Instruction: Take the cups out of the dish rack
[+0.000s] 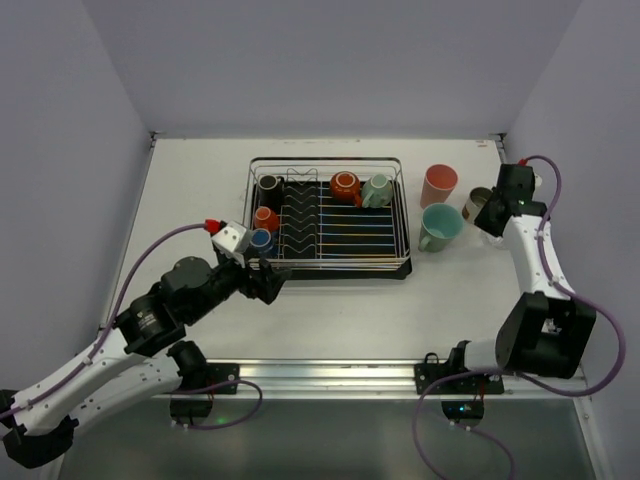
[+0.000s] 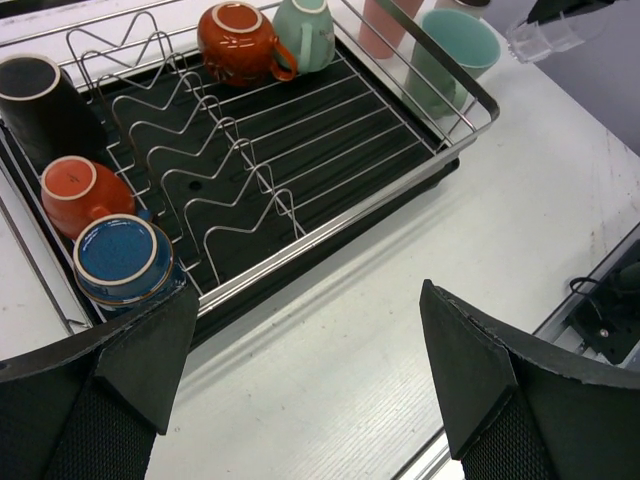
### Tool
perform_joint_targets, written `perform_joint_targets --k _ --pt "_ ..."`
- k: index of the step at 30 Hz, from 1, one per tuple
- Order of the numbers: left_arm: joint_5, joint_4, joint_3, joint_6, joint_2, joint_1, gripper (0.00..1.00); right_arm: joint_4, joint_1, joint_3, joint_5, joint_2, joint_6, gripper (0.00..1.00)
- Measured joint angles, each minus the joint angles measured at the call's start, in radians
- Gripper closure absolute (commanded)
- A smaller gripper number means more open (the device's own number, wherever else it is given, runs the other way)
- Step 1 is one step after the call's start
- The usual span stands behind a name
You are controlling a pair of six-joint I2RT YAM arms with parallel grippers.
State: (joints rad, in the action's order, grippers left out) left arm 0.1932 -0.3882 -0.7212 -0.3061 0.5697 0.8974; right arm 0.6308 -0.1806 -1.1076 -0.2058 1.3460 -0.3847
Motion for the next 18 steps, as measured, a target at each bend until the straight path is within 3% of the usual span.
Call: perform_joint_targets --k 8,18 --pt "-0.029 0.004 0.0 0.014 0.003 -0.001 0.0 -0.037 -0.01 -0.003 0.048 0.203 0.002 0.99" --pt "-0.034 0.005 0.0 0.022 0.034 -0.011 0.0 -0.077 -0.01 -0.006 0.092 0.272 0.001 0.89"
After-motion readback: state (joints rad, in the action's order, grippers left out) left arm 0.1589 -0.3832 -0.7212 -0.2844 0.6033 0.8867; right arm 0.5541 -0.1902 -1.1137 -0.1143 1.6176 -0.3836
